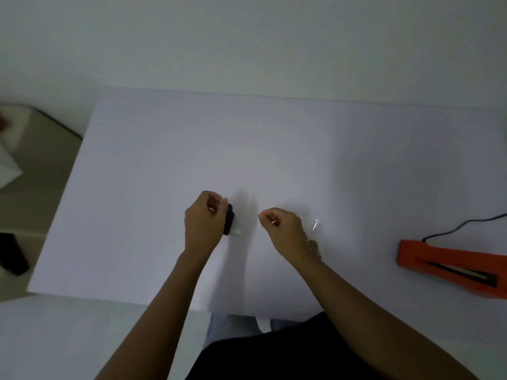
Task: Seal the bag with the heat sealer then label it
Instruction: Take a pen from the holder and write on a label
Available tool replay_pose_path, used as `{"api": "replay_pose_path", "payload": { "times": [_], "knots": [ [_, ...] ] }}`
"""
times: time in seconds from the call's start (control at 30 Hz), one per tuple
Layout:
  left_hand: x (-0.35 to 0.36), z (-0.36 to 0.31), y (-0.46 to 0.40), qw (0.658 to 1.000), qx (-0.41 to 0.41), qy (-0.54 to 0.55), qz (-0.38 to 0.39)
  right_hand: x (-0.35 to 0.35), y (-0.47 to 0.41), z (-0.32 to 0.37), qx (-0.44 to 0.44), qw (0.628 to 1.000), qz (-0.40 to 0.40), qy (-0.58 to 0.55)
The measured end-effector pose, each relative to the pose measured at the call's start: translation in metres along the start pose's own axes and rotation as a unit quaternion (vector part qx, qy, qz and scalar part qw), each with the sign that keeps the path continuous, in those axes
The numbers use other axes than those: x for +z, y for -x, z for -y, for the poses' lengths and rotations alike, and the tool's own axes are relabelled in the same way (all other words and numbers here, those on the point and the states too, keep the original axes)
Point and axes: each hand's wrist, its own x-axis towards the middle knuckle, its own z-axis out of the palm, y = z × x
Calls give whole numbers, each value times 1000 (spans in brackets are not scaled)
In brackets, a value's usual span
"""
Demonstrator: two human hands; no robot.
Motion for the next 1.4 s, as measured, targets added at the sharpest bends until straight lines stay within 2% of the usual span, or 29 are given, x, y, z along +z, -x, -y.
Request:
{"api": "replay_pose_path", "payload": {
  "times": [0.07,0.13,0.27,0.37,0.5,0.67,0.83,0.93,1.07,1.2,1.33,1.4],
  "knots": [
    [-24,18,-17,1000,-15,-19,-8,24,-5,25,-53,998,26,21],
    [-40,40,-33,997,-30,-62,20,50,-13,46,-61,995,41,60],
    [-43,75,-55,977,3,-163,138,96,-32,67,-32,981,41,189],
    [-41,88,-65,945,77,-227,223,120,-39,72,7,962,37,270],
    [-41,94,-73,923,130,-242,271,136,-45,70,45,950,27,308],
    [-37,94,-79,926,109,-208,297,144,-47,66,35,953,23,300],
    [-46,87,-91,939,111,-180,272,129,-40,75,-48,987,-44,144],
    [-55,90,-106,946,108,-182,247,116,-34,93,-17,993,-118,-19],
    [-66,94,-126,956,92,-183,211,100,-28,114,85,951,-166,-247],
    [-72,100,-137,956,73,-192,208,95,-22,116,122,920,-161,-336],
    [-72,107,-141,958,64,-186,208,94,-14,115,138,875,-104,-453],
    [-72,111,-143,957,63,-191,210,96,-10,115,148,867,-83,-468]
  ]
}}
